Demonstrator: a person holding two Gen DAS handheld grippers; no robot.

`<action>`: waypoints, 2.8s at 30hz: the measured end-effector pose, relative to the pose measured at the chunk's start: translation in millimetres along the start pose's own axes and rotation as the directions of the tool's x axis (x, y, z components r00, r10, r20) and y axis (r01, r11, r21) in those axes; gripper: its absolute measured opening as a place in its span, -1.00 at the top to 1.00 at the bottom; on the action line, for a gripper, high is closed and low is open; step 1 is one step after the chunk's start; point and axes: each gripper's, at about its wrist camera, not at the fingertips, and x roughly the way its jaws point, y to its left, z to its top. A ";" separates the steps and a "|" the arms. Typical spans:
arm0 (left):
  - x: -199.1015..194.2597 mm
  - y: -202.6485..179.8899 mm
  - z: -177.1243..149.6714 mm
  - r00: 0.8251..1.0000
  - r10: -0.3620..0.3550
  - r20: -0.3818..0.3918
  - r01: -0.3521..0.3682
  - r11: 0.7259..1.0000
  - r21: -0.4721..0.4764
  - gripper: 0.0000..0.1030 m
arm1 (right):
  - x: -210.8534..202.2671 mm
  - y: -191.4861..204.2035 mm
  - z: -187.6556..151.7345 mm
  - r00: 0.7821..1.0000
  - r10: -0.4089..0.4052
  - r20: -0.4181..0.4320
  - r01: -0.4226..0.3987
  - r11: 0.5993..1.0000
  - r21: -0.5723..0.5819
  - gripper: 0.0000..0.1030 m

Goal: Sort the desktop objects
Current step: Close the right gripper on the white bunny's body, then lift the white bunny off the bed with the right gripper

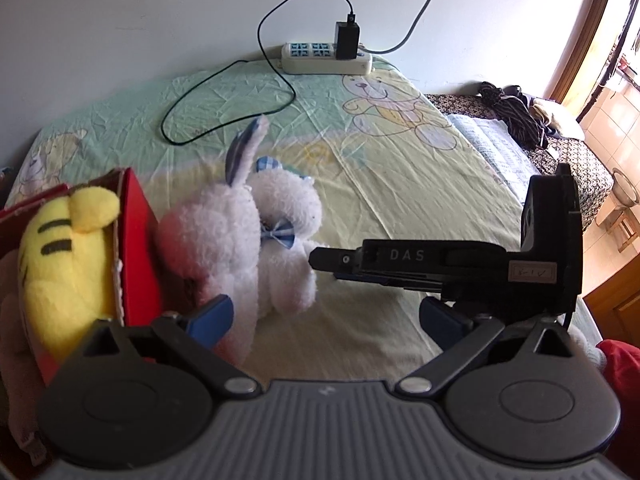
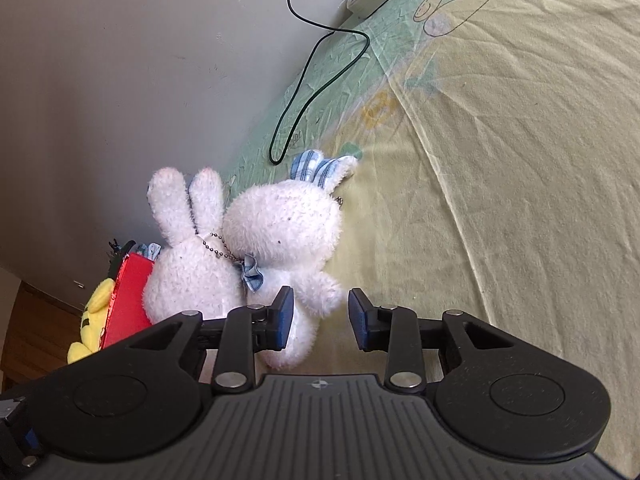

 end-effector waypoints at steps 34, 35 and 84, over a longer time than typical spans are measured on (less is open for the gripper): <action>3.1 -28.2 -22.7 0.957 -0.283 -0.065 0.280 0.959 -0.050 -0.94 | -170.4 -21.6 -66.7 0.983 -0.148 0.104 0.141 0.987 0.077 0.82; 5.2 -31.6 -23.7 0.954 -0.292 -0.071 0.290 0.956 -0.047 -0.92 | -175.5 -21.9 -71.0 0.981 -0.159 0.107 0.150 0.985 0.085 0.82; 33.8 -94.1 -44.0 0.939 -0.290 -0.184 0.319 0.935 0.157 -0.20 | -176.0 -36.6 -64.3 0.995 -0.039 0.093 0.011 0.959 0.284 0.07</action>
